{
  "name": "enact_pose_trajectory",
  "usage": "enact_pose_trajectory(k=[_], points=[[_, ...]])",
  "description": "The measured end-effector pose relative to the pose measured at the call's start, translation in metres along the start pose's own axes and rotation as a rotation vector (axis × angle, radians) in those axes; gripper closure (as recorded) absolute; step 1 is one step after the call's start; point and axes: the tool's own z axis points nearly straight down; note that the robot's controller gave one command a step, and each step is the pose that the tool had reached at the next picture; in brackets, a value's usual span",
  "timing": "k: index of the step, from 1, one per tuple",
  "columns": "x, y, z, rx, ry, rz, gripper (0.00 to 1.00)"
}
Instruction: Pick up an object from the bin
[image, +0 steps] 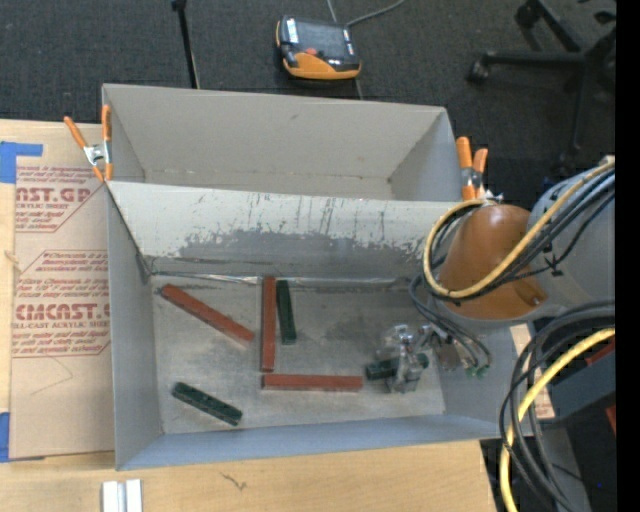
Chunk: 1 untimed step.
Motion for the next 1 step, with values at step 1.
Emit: enact_pose_trajectory(k=[1], points=[[0.0007,0.0003,-0.0021,-0.001,0.002,0.0,1.0]])
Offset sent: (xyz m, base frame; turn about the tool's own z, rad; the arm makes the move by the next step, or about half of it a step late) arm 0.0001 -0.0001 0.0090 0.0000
